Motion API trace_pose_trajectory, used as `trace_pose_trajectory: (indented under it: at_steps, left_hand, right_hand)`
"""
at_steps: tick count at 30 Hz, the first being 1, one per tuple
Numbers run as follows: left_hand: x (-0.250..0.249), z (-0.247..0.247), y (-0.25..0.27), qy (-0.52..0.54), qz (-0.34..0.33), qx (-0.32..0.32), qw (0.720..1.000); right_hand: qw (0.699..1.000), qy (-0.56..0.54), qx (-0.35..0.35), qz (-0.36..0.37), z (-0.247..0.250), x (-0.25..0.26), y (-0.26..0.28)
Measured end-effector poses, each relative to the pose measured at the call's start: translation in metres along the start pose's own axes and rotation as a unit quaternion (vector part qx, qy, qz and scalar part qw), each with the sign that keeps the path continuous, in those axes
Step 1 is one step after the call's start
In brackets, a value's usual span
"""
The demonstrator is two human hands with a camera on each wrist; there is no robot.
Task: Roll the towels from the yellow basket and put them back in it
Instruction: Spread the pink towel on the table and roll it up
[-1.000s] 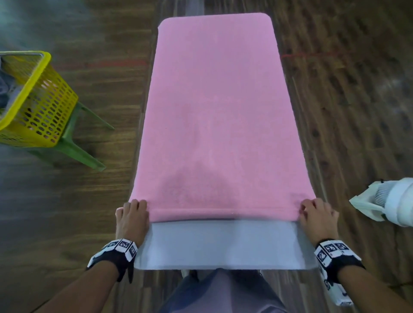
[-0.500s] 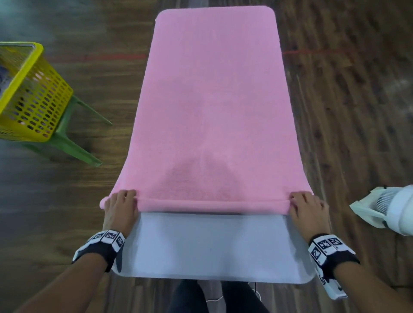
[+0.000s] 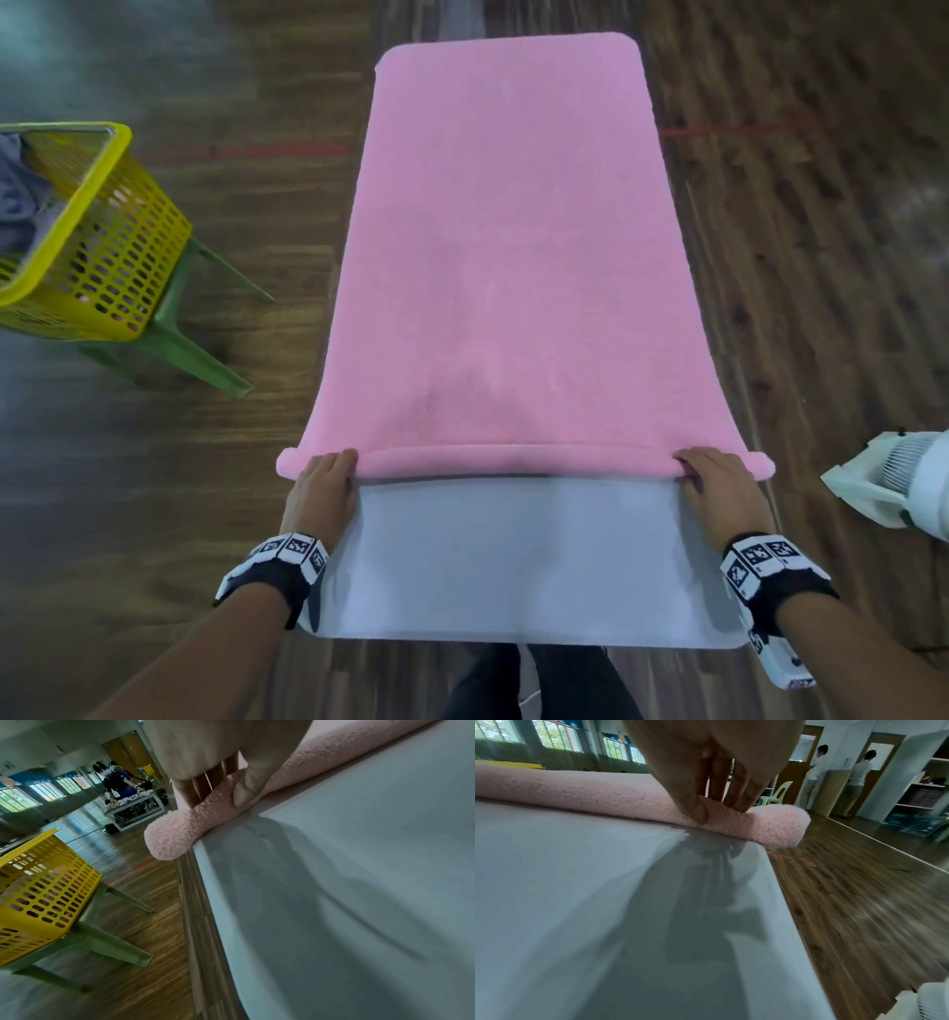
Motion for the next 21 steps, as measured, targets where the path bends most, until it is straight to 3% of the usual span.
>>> trace_pose_trajectory:
  at_steps: [9,17,21]
  left_hand:
    - [0.007,-0.010,0.061,-0.021,-0.032,0.057,0.998]
    - [0.017,-0.025,0.133,-0.051,-0.054,0.059,0.995]
    - [0.019,-0.026,0.139,-0.067,-0.041,0.059,0.995]
  right_hand:
    - [0.997,0.073,-0.009,-0.021,-0.004,-0.010,0.066]
    - [0.994,0.085,-0.024,-0.060,-0.014,-0.022,0.142]
    - [0.995,0.093,-0.011,-0.027,-0.017,-0.024,0.147]
Point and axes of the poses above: each hand's wrist, its own y-axis away from the middle knuckle, its own z-axis out of the back of the hand, x = y × z, the point moved 5 cm from there along -y, towards the middle knuckle, and after that the axes turned 2 degrees about -x, right-handed, at the moved point
